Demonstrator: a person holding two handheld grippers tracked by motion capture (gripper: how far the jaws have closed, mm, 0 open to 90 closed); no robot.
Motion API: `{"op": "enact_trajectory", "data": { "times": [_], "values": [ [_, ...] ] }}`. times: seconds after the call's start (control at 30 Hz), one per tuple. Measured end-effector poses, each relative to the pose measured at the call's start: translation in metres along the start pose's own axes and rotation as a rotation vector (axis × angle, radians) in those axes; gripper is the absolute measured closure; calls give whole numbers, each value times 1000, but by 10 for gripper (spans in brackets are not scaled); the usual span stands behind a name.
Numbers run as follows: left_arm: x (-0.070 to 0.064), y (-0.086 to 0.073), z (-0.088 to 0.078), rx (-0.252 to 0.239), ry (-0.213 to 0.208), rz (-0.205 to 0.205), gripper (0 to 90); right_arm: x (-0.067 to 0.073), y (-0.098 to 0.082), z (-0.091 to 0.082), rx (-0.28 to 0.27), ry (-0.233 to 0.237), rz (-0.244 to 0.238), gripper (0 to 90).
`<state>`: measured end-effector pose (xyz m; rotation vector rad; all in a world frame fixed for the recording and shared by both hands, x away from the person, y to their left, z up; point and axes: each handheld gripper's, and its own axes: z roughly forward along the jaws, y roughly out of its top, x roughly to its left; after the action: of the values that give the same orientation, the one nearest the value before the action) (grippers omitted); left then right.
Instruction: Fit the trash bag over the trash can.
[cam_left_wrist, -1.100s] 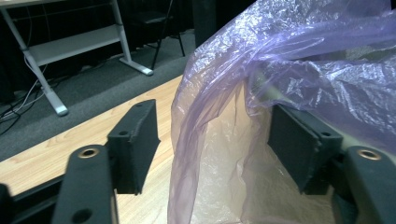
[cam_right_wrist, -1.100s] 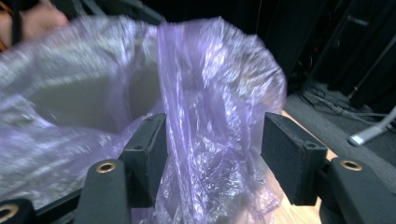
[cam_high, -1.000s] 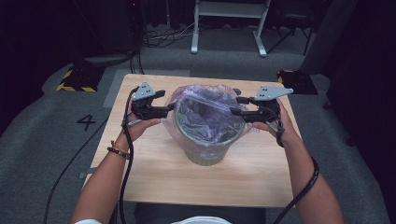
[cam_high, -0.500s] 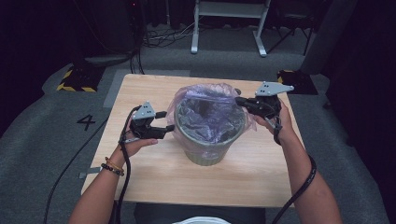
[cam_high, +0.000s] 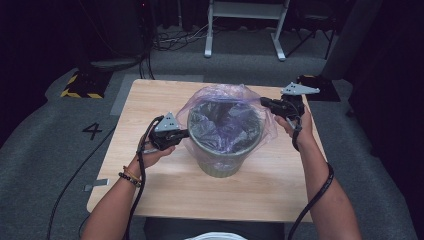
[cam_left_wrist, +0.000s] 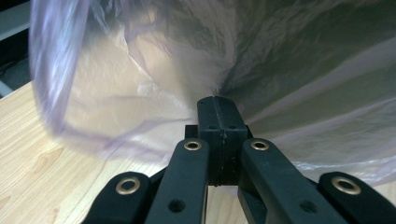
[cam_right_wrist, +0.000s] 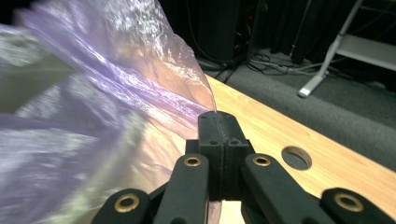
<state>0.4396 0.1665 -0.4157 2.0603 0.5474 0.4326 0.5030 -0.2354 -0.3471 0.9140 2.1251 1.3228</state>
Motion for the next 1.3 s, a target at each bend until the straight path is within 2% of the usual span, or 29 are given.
{"op": "enact_trajectory", "data": {
  "times": [0.1, 0.33, 0.57, 0.7, 0.73, 0.8, 0.83, 0.87, 0.9, 0.93, 0.97, 1.0, 1.07, 1.23, 1.27, 1.3],
  "values": [
    [2, -4, 3, 18, -1, -1, 900, -8, -10, 8, 8, 0, 41, 899],
    [3, -18, 9, 51, -10, -9, 900, -15, -31, 26, 53, -4, 72, 899],
    [-1, -31, 14, 105, -18, 7, 900, -4, -49, 42, 105, 34, 60, 899],
    [-4, -40, 16, 149, -2, 18, 900, 0, -60, 47, 113, 59, 68, 898],
    [-3, -41, 14, 146, 3, 17, 900, 0, -61, 46, 110, 63, 64, 898],
    [-3, -42, 9, 128, -18, 13, 900, 1, -62, 43, 96, 60, 67, 897],
    [-4, -42, 6, 110, -14, -4, 900, 1, -62, 41, 85, 63, 69, 896],
    [-4, -42, 2, 93, -13, -20, 844, 1, -62, 38, 75, 65, 68, 896],
    [-6, -41, -2, 81, -9, -41, 660, 1, -61, 36, 67, 62, 72, 896],
    [-8, -40, -5, 70, -1, -43, 545, 1, -61, 33, 63, 68, 76, 896],
    [-10, -39, -8, 66, 8, -44, 444, 1, -62, 31, 66, 74, 77, 895],
    [-12, -38, -11, 56, 13, -42, 386, 1, -62, 30, 72, 77, 67, 887],
    [-12, -36, -19, 10, 26, -43, 353, 2, -63, 26, 83, 90, 43, 835],
    [10, -30, -30, -59, 104, -126, 337, -3, -59, 11, 66, 25, 10, 623],
    [15, -28, -31, -87, 105, -145, 318, -5, -57, 8, 57, 16, 14, 585],
    [20, -26, -34, -118, 79, -167, 312, -6, -56, 5, 47, 11, 17, 550]
  ]
}}
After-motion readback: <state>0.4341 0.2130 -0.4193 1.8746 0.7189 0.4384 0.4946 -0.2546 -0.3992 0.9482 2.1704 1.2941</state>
